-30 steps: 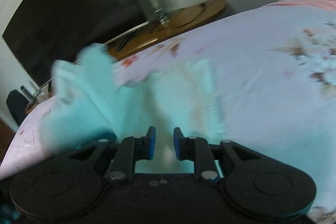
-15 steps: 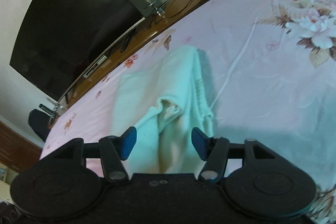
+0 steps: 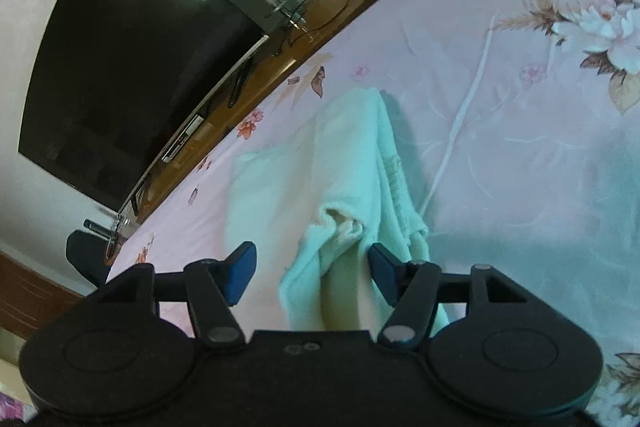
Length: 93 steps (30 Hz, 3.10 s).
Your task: Fold small clothes
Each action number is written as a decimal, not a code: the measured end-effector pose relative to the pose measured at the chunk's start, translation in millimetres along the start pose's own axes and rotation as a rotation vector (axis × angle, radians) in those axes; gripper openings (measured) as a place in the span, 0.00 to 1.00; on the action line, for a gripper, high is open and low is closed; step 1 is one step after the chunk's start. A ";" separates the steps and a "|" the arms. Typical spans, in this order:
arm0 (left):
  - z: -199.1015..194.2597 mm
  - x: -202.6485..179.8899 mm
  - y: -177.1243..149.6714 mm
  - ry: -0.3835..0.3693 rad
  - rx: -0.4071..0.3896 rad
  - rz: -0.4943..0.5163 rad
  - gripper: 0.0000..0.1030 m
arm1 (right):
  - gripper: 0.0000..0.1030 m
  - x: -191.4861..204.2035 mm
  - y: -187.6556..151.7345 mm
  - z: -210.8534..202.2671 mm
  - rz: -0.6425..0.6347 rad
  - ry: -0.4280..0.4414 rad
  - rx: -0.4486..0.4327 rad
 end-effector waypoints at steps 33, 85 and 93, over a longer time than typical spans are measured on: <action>77.3 12.8 -8.3 -0.193 0.192 -0.095 0.16 | 0.26 -6.1 -67.8 -24.8 -0.293 -0.343 0.079; 199.7 19.0 117.1 0.188 0.073 0.010 0.16 | 0.38 41.2 74.9 87.7 -0.531 -0.288 -0.080; 204.9 20.2 106.6 0.180 0.087 0.026 0.16 | 0.39 30.9 67.0 110.5 -0.548 -0.345 -0.026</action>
Point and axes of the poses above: each gripper's, at about its wrist camera, not at the fingertips, and z roughly the way its jaws point, x to its left, y to its top, the point moved 7 cm from there along z, roughly the way its jaws point, and after that the axes turned 4 degrees about -y, right-handed, at the moved point
